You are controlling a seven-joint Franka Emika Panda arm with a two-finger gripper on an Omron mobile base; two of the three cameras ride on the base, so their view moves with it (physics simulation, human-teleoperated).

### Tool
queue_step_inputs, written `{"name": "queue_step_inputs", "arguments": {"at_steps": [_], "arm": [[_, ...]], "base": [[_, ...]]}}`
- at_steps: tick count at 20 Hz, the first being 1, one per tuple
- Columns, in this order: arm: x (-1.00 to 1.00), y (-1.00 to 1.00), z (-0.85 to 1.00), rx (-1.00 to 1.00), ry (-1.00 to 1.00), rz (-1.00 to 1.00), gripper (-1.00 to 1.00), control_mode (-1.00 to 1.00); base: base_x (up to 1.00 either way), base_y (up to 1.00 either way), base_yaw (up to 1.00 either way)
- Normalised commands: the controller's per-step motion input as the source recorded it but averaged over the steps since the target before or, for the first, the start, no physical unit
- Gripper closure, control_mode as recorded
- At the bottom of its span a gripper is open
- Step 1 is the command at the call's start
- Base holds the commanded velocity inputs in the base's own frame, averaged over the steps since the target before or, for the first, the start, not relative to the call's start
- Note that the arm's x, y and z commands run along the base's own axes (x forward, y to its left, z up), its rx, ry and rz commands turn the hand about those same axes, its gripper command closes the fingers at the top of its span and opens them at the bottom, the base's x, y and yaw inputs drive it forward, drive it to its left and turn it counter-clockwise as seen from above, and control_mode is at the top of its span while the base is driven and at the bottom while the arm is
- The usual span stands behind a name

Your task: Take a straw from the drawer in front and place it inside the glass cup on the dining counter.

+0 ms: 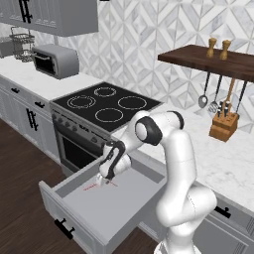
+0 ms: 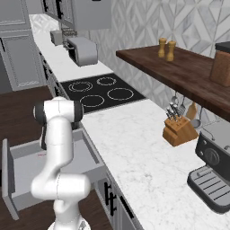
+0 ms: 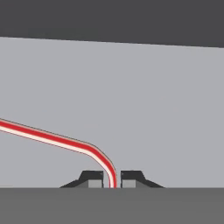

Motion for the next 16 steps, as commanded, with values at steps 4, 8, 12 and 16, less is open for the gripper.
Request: {"name": "queue_step_inputs", "arguments": {"at_steps": [4, 8, 12, 16], "arm": [[-0.16, 0.0, 0.19, 0.04, -0.05, 0.0, 1.0, -1.0], [-0.85, -0.01, 0.96, 0.09, -0.18, 0.0, 1.0, -1.0], [-0.76, 0.0, 1.0, 0.13, -0.04, 0.0, 1.0, -1.0], [-0.43, 0.0, 1.0, 0.13, 0.01, 0.0, 1.0, -1.0]], "base": [[0.0, 0.0, 0.0], [0.0, 0.0, 0.0], [0.0, 0.0, 0.0], [0.0, 0.0, 0.0]]}}
